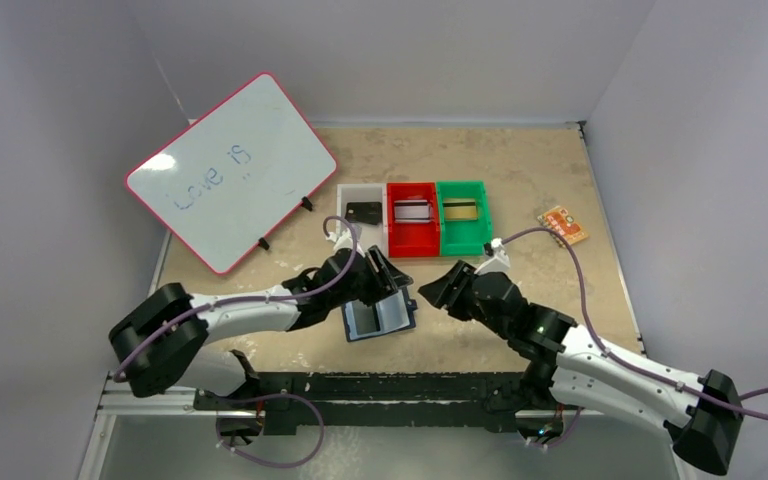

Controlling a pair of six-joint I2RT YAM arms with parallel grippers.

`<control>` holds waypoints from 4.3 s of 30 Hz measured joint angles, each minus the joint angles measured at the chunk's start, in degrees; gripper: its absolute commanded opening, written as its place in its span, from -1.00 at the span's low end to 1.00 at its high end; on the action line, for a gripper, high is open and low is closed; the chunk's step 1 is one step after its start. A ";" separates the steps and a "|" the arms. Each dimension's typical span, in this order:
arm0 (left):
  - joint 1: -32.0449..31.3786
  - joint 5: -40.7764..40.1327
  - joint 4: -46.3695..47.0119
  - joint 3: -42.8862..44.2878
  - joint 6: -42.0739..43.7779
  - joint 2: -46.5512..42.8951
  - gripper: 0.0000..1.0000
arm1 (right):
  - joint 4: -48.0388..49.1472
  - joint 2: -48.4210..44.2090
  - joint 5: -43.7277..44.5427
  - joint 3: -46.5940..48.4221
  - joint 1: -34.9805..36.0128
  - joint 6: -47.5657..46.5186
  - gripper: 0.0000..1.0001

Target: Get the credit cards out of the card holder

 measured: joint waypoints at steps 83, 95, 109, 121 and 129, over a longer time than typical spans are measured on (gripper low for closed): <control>0.00 -9.07 -22.82 -5.68 6.34 -9.84 -0.26 | 39.56 52.33 -31.17 4.63 -4.22 -2.99 -0.84; -0.28 -9.99 -25.33 -3.21 8.81 -7.52 -0.31 | 45.27 52.15 -33.77 1.75 -5.86 -1.27 -0.93; -0.37 -11.78 -26.80 -2.62 9.27 -7.34 -0.34 | 47.76 51.36 -35.01 -0.35 -7.19 -0.87 -0.69; -0.37 -12.79 -29.97 -3.28 9.27 -11.02 -0.32 | 51.12 53.16 -37.35 -0.87 -7.30 -0.17 -0.62; -0.37 -12.59 -29.09 -3.28 9.29 -10.01 -0.33 | 57.07 57.86 -40.57 -0.87 -7.37 0.50 -0.64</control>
